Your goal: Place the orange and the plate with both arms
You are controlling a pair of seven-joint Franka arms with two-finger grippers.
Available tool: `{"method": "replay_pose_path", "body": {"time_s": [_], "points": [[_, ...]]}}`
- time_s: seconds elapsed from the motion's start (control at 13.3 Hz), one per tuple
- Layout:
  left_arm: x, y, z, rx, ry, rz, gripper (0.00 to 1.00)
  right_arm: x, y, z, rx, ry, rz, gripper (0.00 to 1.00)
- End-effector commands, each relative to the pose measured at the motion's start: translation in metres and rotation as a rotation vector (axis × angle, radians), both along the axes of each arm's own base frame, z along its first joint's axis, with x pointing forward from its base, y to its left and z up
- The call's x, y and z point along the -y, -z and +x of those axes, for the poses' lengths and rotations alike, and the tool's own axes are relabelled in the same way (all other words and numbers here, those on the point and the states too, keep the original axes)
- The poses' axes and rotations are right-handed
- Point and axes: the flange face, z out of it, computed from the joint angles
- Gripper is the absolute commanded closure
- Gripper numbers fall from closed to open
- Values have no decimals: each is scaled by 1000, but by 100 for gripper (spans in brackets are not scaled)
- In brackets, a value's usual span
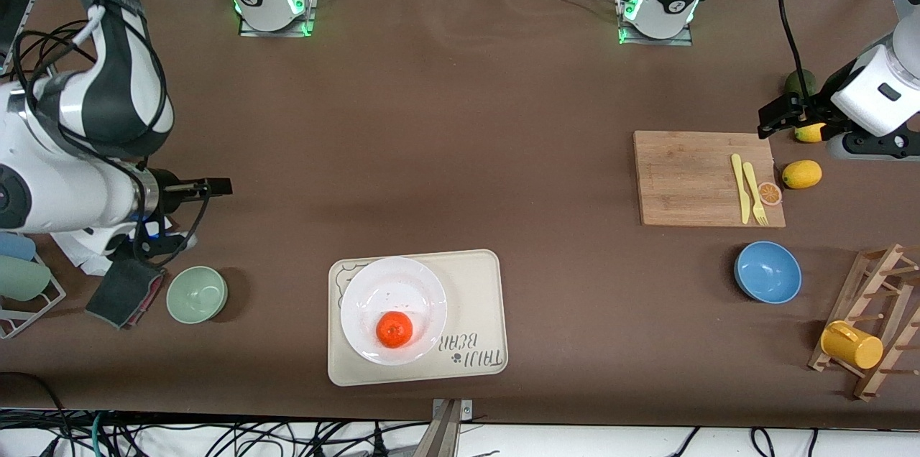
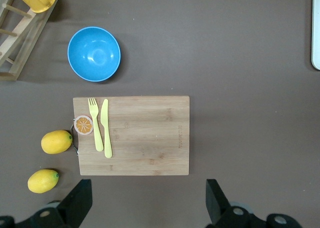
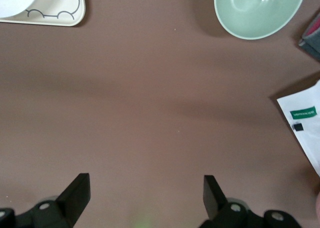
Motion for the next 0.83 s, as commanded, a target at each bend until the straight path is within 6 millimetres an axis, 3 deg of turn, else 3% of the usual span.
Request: {"method": "replay_pose_path", "body": {"time_s": [0.0,0.15,0.53,0.75], "points": [[2,-8,3,17,2,19,0,-15,-31,-45,63,103,-73,0],[2,-7,3,16,3,19,0,-10,-51,-72,122,192,-81,0],[0,-7,3,16,-4,12,0,69,-106,-94,189,193,-63,0],[1,-7,3,14,-1,12,0,85,-116,-104,138,153,-51,0]]}}
